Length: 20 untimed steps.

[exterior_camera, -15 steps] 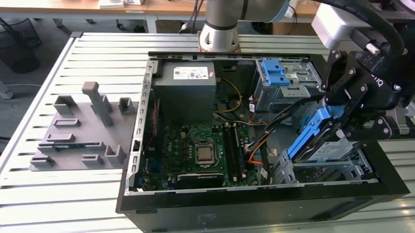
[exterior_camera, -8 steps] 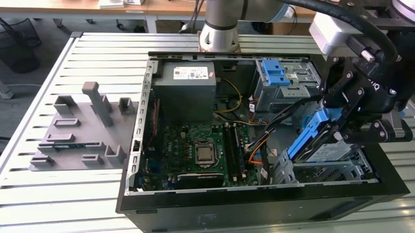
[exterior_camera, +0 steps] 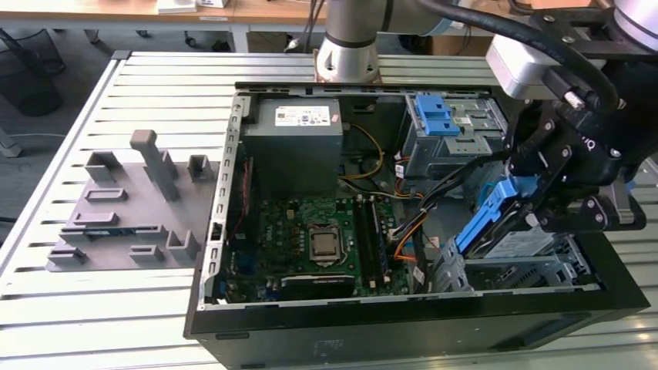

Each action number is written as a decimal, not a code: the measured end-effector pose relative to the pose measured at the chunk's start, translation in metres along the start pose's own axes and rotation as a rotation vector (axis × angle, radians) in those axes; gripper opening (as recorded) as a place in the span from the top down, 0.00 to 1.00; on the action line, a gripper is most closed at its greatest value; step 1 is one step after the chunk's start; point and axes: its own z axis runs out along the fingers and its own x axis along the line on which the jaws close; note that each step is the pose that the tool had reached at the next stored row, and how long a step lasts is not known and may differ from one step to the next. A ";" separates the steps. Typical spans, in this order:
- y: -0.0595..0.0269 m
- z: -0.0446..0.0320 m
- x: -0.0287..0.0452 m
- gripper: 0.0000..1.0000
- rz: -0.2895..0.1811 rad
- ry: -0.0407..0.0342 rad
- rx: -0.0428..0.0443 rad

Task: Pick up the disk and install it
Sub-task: 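Insert the disk into the insertion slot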

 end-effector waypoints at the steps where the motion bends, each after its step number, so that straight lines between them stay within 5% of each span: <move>1: 0.0000 0.0009 0.0001 0.64 0.000 0.0000 0.0000; 20: -0.0003 0.0188 0.0007 0.64 0.000 0.0000 0.0000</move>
